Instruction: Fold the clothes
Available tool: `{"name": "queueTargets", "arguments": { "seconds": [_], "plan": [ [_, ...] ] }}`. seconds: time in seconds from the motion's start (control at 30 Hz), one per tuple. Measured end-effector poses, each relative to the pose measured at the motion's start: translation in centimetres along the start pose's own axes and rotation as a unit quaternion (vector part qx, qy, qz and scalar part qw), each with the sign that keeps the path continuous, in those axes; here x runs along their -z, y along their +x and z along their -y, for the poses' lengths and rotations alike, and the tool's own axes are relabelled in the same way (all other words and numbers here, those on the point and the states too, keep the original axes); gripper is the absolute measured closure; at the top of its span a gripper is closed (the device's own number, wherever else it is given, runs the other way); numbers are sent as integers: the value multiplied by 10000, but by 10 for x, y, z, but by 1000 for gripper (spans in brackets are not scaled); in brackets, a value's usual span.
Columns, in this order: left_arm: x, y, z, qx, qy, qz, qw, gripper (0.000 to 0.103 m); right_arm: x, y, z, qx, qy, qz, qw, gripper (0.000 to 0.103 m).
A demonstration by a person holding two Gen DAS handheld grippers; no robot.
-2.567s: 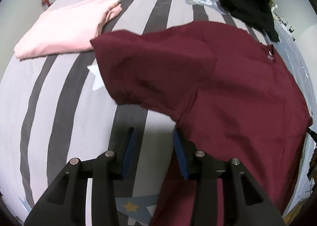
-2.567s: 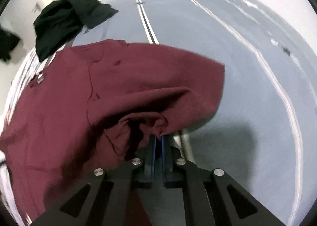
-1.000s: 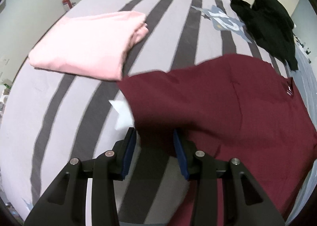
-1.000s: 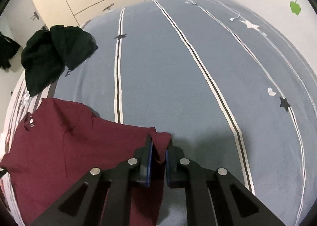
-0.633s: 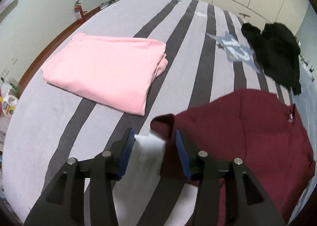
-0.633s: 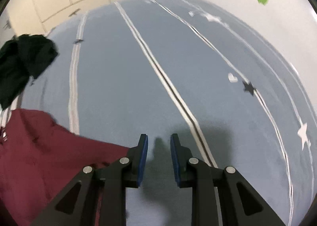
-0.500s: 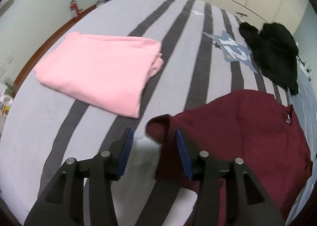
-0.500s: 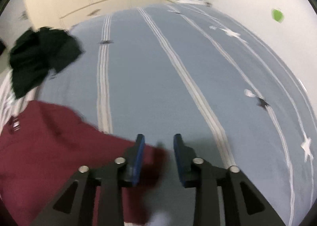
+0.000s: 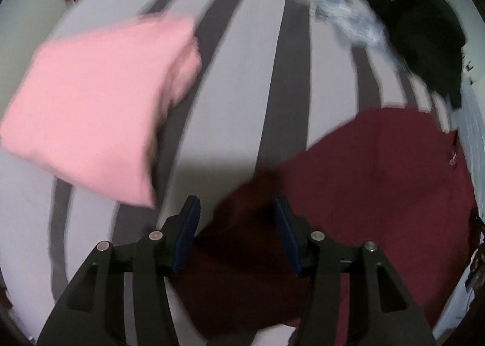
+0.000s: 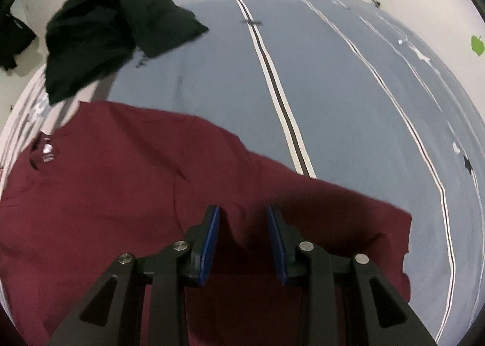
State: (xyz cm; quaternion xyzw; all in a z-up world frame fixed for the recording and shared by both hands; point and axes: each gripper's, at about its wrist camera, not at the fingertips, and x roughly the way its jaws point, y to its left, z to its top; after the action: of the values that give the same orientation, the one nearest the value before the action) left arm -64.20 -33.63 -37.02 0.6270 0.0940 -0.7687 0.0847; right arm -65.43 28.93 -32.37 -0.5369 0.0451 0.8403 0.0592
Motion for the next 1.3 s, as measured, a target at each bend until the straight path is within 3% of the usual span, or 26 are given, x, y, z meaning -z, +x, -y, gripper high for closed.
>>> {"name": "queueTargets", "arguments": {
  "seconds": [0.03, 0.1, 0.17, 0.27, 0.37, 0.47, 0.53, 0.63, 0.7, 0.8, 0.87, 0.97, 1.07, 1.2, 1.3],
  "plan": [
    [2, 4, 4, -23, 150, 24, 9999, 60, 2, 3, 0, 34, 5, -37, 10000, 73],
    [4, 3, 8, 47, 336, 173, 9993, 83, 1, 11, 3, 56, -17, -80, 10000, 73],
    [1, 0, 5, 149, 207, 319, 9992, 91, 1, 16, 4, 66, -71, -80, 9999, 73],
    [-13, -19, -1, 45, 3, 857, 9963, 91, 2, 22, 2, 128, -132, -61, 9998, 72],
    [-32, -34, -7, -399, -224, 1289, 9906, 93, 3, 26, 3, 135, -104, -29, 9999, 71],
    [-46, -34, -31, -451, -731, 1174, 9894, 93, 5, 27, 4, 124, -129, 6, 9998, 70],
    [-44, -42, -31, -428, -610, 1271, 9891, 93, 7, 25, 5, 133, -162, 28, 9998, 70],
    [-37, -53, -22, -45, -385, 1288, 9909, 92, 9, 22, 7, 140, -175, 40, 9997, 70],
    [-31, -48, -11, 49, -117, 1097, 9939, 84, 9, 21, 8, 132, -145, 32, 9998, 70],
    [-27, -16, 3, -395, 307, 469, 9976, 78, 10, 20, 9, 135, -164, 29, 9998, 70],
    [-23, 8, 0, -566, 269, 33, 9980, 78, 12, 17, 10, 142, -210, 42, 9997, 70],
    [-23, 9, 4, -840, 510, 463, 9941, 84, 14, 16, 12, 126, -255, 65, 9996, 69],
    [-32, 5, -4, -1466, 445, 816, 9848, 96, 16, 14, 15, 123, -355, 108, 9992, 68],
    [-38, -22, -22, -894, -137, 1252, 9880, 97, 15, 9, 28, 364, -163, 228, 9989, 68],
    [-21, -44, -4, -644, 191, 1493, 9865, 92, 14, 3, 42, 521, 145, 334, 9980, 67]
  ]
}}
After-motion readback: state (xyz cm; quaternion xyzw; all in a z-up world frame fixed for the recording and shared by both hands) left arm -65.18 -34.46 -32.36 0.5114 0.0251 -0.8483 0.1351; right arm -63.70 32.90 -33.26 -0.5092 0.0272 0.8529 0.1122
